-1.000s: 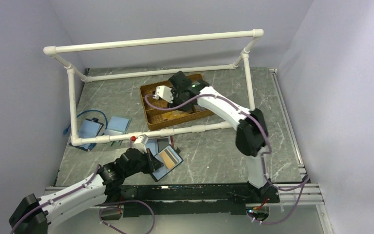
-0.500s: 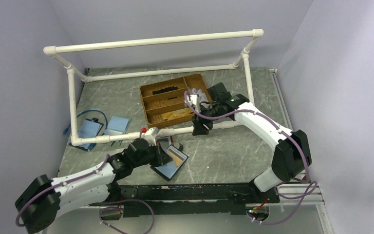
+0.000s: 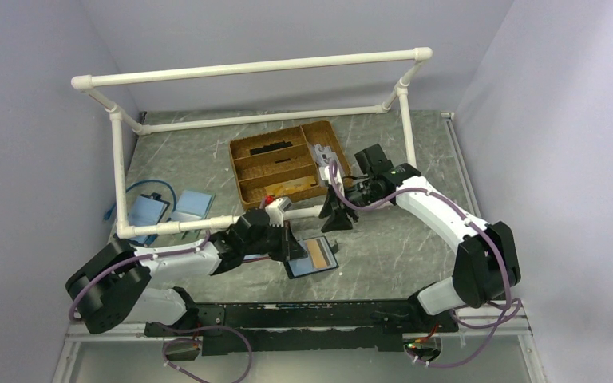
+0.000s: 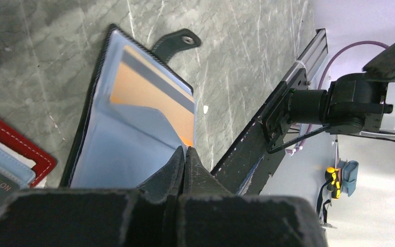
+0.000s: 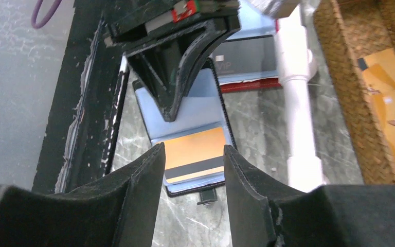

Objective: Take the credit cards out of the card holder
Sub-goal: Remove the credit card from the card holder.

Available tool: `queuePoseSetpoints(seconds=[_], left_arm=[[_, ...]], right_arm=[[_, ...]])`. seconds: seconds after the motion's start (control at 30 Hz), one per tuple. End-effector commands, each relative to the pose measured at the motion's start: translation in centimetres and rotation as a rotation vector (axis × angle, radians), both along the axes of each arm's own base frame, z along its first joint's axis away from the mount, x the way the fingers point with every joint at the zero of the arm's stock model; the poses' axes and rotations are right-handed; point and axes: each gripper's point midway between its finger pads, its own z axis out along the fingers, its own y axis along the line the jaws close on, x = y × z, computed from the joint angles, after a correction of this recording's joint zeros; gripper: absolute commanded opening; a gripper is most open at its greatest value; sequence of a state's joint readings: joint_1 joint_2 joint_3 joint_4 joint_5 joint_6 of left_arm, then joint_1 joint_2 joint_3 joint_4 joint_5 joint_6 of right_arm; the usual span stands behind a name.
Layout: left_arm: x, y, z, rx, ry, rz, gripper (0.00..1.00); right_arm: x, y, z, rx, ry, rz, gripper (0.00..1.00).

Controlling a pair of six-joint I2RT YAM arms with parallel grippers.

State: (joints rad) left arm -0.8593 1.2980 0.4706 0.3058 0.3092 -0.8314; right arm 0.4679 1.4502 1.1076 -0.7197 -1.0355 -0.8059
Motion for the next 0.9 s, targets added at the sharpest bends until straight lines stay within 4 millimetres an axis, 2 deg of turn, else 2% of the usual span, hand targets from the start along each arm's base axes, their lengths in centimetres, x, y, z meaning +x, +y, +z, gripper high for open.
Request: queuePoseSetpoints(seconds=[0.0,0.13,0.3,0.43,0.5,0.57,0.63,0.77,0.87], left_arm=[[-0.5,0.5,-0.4,0.003,-0.010,-0.005,0.00],[-1.3,2.6,-3.0,0.067,0.057,0.060,0.00],[-1.9,4.7,-6.1,0.146,0.140,0.153,0.00],[-2.1,6.2,-7.4,0.220,0.195,0.223,0.00],[-2.3,6.7,-7.5,0.234,0.215,0.250,0.01],[-2.3,7.4,-7.4,0.250,0.236,0.290,0.13],[-2.9,8.7,-7.6,0.304,0.277,0.334,0.20],[-3.2,10.3,-5.7,0.331,0.275,0.388,0.30],[-3.0,11.1,-3.1,0.295,0.222,0.412,0.37]], right_arm=[[-1.9,-0.2,-0.5,0.079,-0.092,0.139,0.46],[-2.1,-0.1,-2.4,0.039,-0.115,0.161,0.41],[-2.8,0.8,-5.8,-0.068,-0.139,0.201,0.33],[-4.2,2.3,-7.6,-0.113,-0.090,0.247,0.24],[-4.7,3.0,-8.5,-0.140,-0.054,0.255,0.22],[-5.0,3.4,-9.6,-0.186,-0.023,0.254,0.20],[-5.0,3.5,-10.6,-0.238,-0.014,0.250,0.19],[-4.5,3.1,-11.7,-0.290,-0.042,0.241,0.19],[-4.6,3.0,-12.2,-0.314,-0.057,0.247,0.18]])
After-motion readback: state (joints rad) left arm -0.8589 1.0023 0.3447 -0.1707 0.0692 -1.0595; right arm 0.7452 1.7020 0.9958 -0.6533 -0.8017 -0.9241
